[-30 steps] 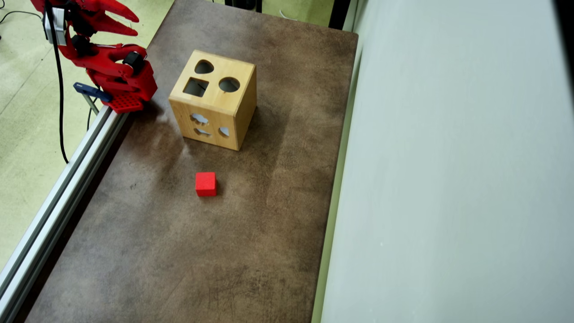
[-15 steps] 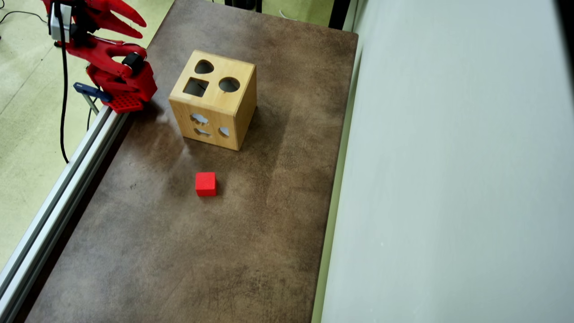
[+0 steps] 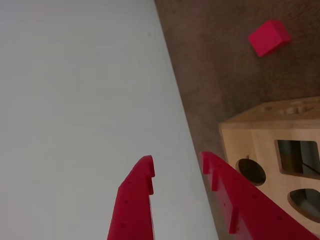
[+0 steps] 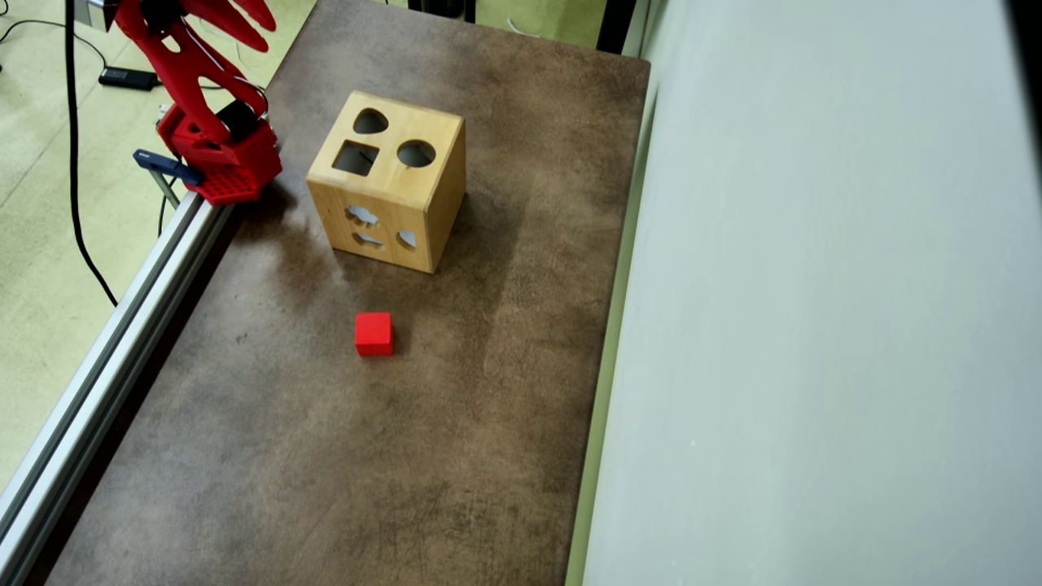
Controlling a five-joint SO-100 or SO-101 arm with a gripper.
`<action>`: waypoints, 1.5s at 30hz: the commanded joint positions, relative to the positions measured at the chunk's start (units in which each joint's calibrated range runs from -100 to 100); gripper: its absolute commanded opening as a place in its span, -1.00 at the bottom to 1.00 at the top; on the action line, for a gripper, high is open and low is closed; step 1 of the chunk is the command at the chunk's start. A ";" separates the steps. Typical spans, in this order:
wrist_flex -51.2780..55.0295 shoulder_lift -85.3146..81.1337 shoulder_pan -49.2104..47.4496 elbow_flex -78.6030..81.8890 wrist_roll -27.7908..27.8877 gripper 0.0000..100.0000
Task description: Pick and place the red cube on the square hole
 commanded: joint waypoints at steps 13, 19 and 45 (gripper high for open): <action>-0.39 17.56 10.00 -2.47 12.31 -0.70; -0.48 22.40 10.52 -2.47 18.41 -0.70; -6.35 26.65 5.09 -1.66 23.35 -0.70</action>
